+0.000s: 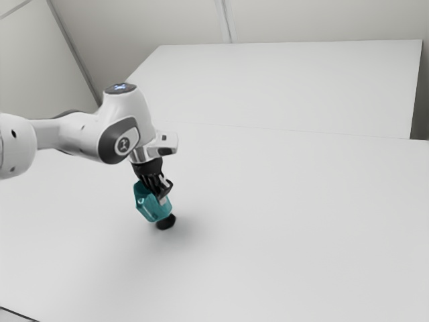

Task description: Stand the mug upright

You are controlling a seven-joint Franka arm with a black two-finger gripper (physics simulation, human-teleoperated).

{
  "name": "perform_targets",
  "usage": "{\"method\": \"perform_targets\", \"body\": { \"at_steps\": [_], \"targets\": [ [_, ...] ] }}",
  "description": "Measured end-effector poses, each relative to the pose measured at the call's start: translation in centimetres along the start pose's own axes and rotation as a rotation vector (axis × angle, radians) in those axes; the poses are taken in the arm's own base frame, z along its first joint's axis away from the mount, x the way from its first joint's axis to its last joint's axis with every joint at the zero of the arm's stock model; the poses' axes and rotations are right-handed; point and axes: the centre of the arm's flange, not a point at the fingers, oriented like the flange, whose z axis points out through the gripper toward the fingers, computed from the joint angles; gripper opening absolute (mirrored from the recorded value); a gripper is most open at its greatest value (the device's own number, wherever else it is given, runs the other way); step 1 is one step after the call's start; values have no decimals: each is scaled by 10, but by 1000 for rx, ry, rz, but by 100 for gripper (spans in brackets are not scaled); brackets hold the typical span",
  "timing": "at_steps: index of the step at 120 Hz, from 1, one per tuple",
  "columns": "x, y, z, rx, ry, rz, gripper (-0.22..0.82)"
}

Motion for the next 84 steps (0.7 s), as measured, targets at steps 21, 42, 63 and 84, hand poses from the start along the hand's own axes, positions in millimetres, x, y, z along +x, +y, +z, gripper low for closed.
{"method": "perform_targets", "body": {
  "at_steps": [21, 42, 63, 84],
  "targets": [
    [3, 0, 15, 1, -5, 9, -18],
    [6, 0, 25, 3, -6, 16, -18],
    [7, 1, 30, 4, -7, 22, -18],
    [7, 2, 32, 4, -5, 26, -17]
  ]
}}
